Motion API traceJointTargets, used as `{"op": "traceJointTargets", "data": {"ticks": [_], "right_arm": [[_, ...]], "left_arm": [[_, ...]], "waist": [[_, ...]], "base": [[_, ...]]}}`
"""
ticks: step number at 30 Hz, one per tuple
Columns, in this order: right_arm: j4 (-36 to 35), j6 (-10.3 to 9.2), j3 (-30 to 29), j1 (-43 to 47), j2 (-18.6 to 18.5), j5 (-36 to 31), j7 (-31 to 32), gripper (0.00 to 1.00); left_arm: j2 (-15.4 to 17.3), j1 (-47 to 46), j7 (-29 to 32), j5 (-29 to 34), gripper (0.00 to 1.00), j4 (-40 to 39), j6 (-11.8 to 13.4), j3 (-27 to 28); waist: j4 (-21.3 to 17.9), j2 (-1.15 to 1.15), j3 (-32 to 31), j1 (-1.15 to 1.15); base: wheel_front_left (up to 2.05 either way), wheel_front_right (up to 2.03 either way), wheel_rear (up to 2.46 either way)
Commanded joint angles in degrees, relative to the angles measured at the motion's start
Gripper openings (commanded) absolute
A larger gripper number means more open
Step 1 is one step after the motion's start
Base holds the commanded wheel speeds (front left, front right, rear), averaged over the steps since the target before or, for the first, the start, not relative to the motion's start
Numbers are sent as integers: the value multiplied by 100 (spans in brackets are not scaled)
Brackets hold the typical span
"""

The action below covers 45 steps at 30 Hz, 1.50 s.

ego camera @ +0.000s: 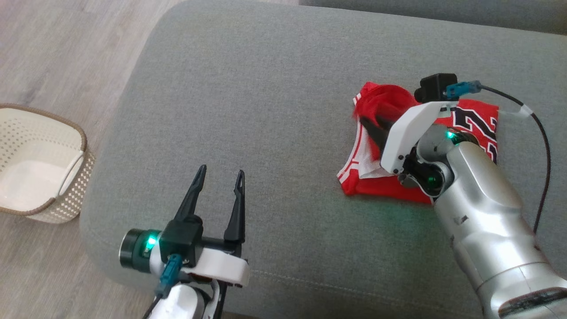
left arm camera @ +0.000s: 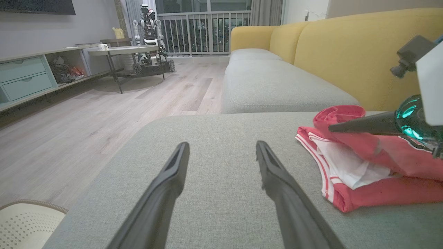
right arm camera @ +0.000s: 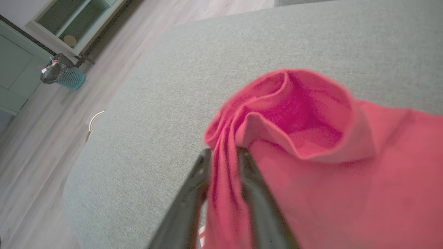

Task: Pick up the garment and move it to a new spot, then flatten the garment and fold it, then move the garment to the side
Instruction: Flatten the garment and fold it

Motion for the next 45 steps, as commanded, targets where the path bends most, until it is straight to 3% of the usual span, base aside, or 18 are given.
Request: {"op": "traceJointTargets", "data": {"ticks": [1,5,8,12,17,24,32,39,45], "right_arm": [[-249,-2,124,-239,85,50,-149,100],[-676,-2,4,-169,67,-25,-396,100],[-1034,-2,-124,-71,-145,-209,-485,100],[-1753,-2,-542,434,-870,-909,-554,100],[-2173,-2,-971,1049,-1151,-1424,-782,100],[-2897,-2,-1924,2188,-598,-1842,-1511,100],[-3457,-2,-2173,3428,10,-2573,-3150,100],[-4169,-2,-2078,4176,82,-2764,-3326,100],[-4227,-2,-1911,4582,84,-2805,-3328,100]], "left_arm": [[-41,-231,-30,13,100,-163,2,203],[-55,-202,-30,25,100,-180,33,288],[-56,-164,-30,37,100,-207,49,339],[-64,-148,-30,69,100,-252,16,381],[-79,-183,-30,80,100,-311,-11,385],[-90,-105,-30,62,100,-355,-38,508],[-99,61,-30,-29,100,-370,-141,645],[-99,190,-30,7,100,-380,-293,693],[-88,352,-30,121,100,-183,-401,685]], "waist": [[-13,0,-1,0],[-109,0,-25,0],[-177,0,-39,0],[-261,0,-23,0],[-233,0,6,0],[-263,0,-52,0],[-566,0,-316,0],[-887,0,-589,0],[-1088,0,-762,0]], "base": [[0,0,0],[0,0,0],[0,0,0],[0,0,0],[0,0,0],[0,0,0],[0,0,0],[0,0,0],[0,0,0]]}}
